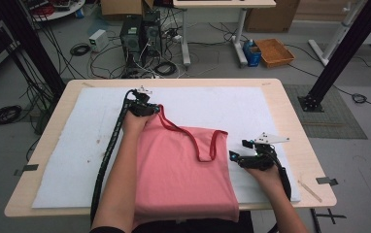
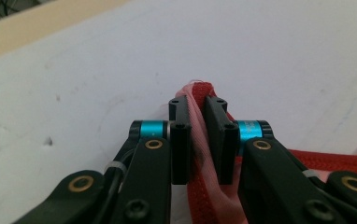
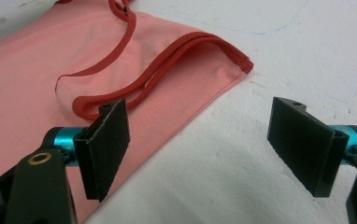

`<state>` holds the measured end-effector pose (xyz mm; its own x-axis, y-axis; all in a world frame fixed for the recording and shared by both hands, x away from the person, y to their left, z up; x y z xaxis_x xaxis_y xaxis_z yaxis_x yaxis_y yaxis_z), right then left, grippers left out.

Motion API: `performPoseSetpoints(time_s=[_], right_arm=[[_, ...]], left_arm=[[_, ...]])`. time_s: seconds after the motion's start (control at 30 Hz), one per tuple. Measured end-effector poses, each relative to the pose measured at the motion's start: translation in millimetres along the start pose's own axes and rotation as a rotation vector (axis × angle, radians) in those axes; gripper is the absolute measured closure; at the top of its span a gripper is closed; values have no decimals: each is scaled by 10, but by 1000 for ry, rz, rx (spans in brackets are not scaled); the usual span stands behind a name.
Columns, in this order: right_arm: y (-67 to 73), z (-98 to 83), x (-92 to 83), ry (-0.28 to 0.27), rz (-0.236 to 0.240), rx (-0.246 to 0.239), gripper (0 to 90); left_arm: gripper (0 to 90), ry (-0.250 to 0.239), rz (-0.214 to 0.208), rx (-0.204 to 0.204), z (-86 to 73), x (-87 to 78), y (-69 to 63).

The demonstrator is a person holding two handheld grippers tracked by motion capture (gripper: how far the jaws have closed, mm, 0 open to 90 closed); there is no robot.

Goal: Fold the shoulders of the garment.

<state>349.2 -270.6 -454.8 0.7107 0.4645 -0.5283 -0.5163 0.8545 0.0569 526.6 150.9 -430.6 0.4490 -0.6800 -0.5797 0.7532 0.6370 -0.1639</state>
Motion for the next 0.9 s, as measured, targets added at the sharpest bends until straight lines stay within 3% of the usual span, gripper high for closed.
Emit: performPoseSetpoints(time_s=[0.17, 0.37, 0.6, 0.8, 0.9], right_arm=[[-2, 0, 1, 4, 3, 3, 209], [-4, 0, -1, 2, 5, 1, 209], [-13, 1, 5, 3, 7, 8, 209], [-10, 2, 7, 9, 5, 10, 209], [-9, 1, 7, 9, 4, 8, 209]], left_arm=[[805, -82, -11, 43, 71, -220, -174], [805, -160, -38, 87, -14, -450, -419], [804, -219, -41, 121, -291, -651, -720], [802, -240, -38, 111, -577, -723, -967], [784, -253, -51, 125, -687, -785, -1108]])
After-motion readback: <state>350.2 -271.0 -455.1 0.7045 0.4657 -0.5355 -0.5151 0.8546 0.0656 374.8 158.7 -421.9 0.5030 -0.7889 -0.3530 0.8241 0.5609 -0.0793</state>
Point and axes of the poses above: each handheld gripper's, and its own axes: x roughly forward along the jaws, z roughly out of its top, y roughly to its left, the point moved 1 cm from there along x, roughly forward along the jaws, and after that the axes turned 12 degrees about -z, right-handed, at the moved point
